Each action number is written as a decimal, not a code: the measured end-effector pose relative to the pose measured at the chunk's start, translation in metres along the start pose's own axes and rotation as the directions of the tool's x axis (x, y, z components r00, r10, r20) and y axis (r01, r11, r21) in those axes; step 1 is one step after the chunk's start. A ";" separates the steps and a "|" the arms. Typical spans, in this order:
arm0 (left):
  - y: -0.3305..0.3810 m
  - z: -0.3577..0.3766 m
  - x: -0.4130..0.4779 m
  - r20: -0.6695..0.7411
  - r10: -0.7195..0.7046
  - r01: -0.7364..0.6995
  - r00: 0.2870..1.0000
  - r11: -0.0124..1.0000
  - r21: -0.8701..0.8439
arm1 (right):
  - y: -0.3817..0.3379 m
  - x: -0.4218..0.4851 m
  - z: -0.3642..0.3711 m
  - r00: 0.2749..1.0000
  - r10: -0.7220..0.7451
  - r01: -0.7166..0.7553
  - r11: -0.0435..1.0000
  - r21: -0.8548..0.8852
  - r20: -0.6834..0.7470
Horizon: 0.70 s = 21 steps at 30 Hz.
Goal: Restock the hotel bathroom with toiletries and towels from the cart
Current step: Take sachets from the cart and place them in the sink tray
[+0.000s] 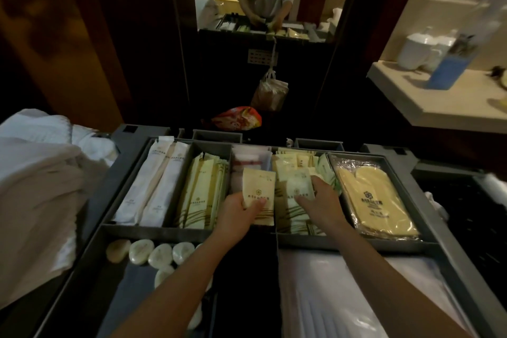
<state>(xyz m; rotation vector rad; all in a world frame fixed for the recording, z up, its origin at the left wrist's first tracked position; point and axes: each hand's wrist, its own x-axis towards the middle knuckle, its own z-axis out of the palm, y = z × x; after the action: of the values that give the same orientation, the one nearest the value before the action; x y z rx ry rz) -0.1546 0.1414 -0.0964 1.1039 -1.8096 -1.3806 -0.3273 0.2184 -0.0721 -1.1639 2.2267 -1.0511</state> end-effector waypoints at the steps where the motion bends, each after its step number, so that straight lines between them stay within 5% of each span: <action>1: 0.002 -0.003 0.000 0.033 0.001 -0.001 0.999 1.000 -0.006 | -0.004 -0.003 -0.003 1.000 0.000 0.000 1.000 0.015 -0.004; 12: 0.032 -0.072 -0.019 0.186 0.083 -0.071 0.979 0.995 -0.068 | -0.064 -0.042 -0.008 0.968 -0.249 0.243 0.959 0.148 0.021; 21: 0.042 -0.152 -0.081 -0.027 0.153 -0.143 0.988 0.963 0.226 | -0.129 -0.048 0.027 0.862 -0.479 0.421 0.859 0.292 0.167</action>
<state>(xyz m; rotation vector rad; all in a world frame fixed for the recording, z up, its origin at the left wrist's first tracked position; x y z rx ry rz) 0.0014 0.1472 -0.0124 1.0761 -2.0090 -1.0775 -0.2165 0.1996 0.0121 -1.6473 1.6175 -1.2478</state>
